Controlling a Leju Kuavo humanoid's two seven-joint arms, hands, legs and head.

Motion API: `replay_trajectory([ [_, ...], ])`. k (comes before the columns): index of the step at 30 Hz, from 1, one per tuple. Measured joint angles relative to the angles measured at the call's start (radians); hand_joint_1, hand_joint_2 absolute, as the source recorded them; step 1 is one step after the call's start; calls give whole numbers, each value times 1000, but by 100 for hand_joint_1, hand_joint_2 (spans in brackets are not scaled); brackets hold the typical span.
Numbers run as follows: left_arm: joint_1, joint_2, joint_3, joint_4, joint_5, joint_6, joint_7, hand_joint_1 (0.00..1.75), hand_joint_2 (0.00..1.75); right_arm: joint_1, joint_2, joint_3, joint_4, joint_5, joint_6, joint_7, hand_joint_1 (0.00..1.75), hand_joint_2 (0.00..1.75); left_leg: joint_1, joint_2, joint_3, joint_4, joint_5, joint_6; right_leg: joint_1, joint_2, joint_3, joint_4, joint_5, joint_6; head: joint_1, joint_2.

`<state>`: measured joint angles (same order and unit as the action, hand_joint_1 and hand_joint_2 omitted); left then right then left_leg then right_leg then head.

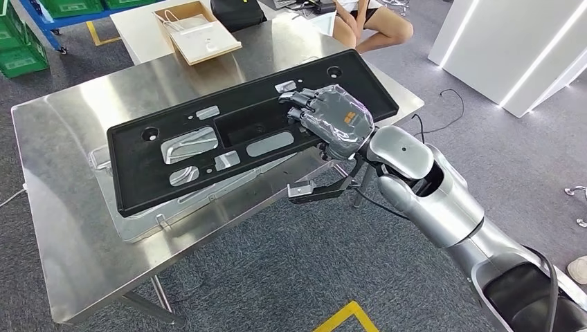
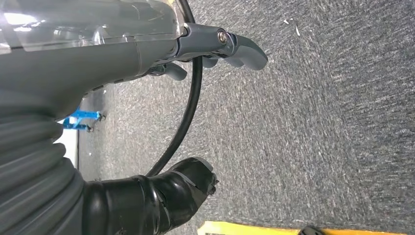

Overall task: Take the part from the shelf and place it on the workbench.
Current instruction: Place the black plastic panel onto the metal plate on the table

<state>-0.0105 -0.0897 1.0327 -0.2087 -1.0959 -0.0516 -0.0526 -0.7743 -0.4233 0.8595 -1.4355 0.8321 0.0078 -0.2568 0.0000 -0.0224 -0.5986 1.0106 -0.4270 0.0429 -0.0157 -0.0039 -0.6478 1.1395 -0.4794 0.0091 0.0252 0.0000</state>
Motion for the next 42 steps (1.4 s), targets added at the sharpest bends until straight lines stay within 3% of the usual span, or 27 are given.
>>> replay_trajectory([
  [2,-1,0,0,0,-1,0,0,0,175,-2,0,0,0,-2,0,-1,175,175,-2,-4,-4,8,-4,-6,5,4,39,-91,31,-7,0,0],
  [3,0,0,1,0,-1,1,1,0,175,-2,0,0,0,-2,0,-1,175,175,-4,-5,-7,9,-5,-5,7,5,43,-104,31,-6,0,0],
  [6,2,0,2,0,-2,3,5,0,175,-2,0,0,0,-3,0,-1,175,175,-5,-4,-7,9,-6,-1,8,5,44,-108,35,-3,0,0],
  [13,1,1,6,0,-2,3,7,0,175,-2,0,0,0,-3,0,-1,175,175,-3,-3,-3,-1,0,-12,10,6,43,-108,36,-13,0,0],
  [22,1,1,7,0,-2,2,7,0,175,-7,0,0,0,-2,5,-3,175,175,-3,-3,-4,-3,0,-18,10,5,43,-108,36,-14,0,0],
  [25,1,2,10,0,-3,1,7,0,175,-15,0,0,-1,7,7,-3,175,175,0,-5,10,-26,8,-3,8,2,55,-123,41,-6,-1,0],
  [27,1,3,13,0,-3,0,7,0,175,-21,-2,0,-1,9,8,-2,175,175,7,-8,36,-65,25,4,8,2,53,-102,19,1,0,0],
  [30,1,2,20,0,-4,-1,7,0,175,-22,-3,1,-1,13,9,-1,175,175,13,-15,42,-78,33,3,-1,4,-24,62,-72,13,0,0],
  [31,0,2,21,0,-4,-2,7,0,175,-19,-3,2,-1,15,9,0,175,175,15,-21,39,-74,31,0,-7,4,-44,104,-84,19,0,0],
  [32,0,2,23,0,-4,-2,7,0,175,-16,-3,3,0,17,10,0,175,175,19,-28,35,-67,28,-4,-14,4,-49,114,-77,26,0,0],
  [33,0,2,23,0,-4,-2,7,0,175,-14,-3,5,0,18,10,0,175,175,25,-37,31,-56,23,-11,-21,6,-32,82,-51,33,0,0],
  [35,0,4,24,0,-4,-2,7,0,175,-14,-3,9,1,19,10,1,175,175,34,-56,15,-24,8,-33,-33,32,27,-31,0,50,1,0],
  [37,0,6,24,0,-4,-2,7,0,175,-14,-2,12,1,19,10,1,175,175,37,-71,-4,6,-4,-52,-35,57,51,-82,9,42,0,0],
  [39,2,5,24,0,-4,-3,7,0,175,-12,-2,15,2,20,10,0,175,175,38,-85,-16,14,-4,-63,-30,49,42,-72,4,17,0,0],
  [40,4,4,24,0,-4,-3,7,0,175,-12,-2,16,2,20,10,0,175,175,40,-83,-20,15,-4,-67,-28,40,40,-71,4,8,0,0],
  [42,5,3,24,0,-4,-3,7,0,175,-14,-1,17,3,18,9,-1,175,175,39,-48,-40,54,-26,-71,-26,26,40,-72,7,-8,0,0],
])
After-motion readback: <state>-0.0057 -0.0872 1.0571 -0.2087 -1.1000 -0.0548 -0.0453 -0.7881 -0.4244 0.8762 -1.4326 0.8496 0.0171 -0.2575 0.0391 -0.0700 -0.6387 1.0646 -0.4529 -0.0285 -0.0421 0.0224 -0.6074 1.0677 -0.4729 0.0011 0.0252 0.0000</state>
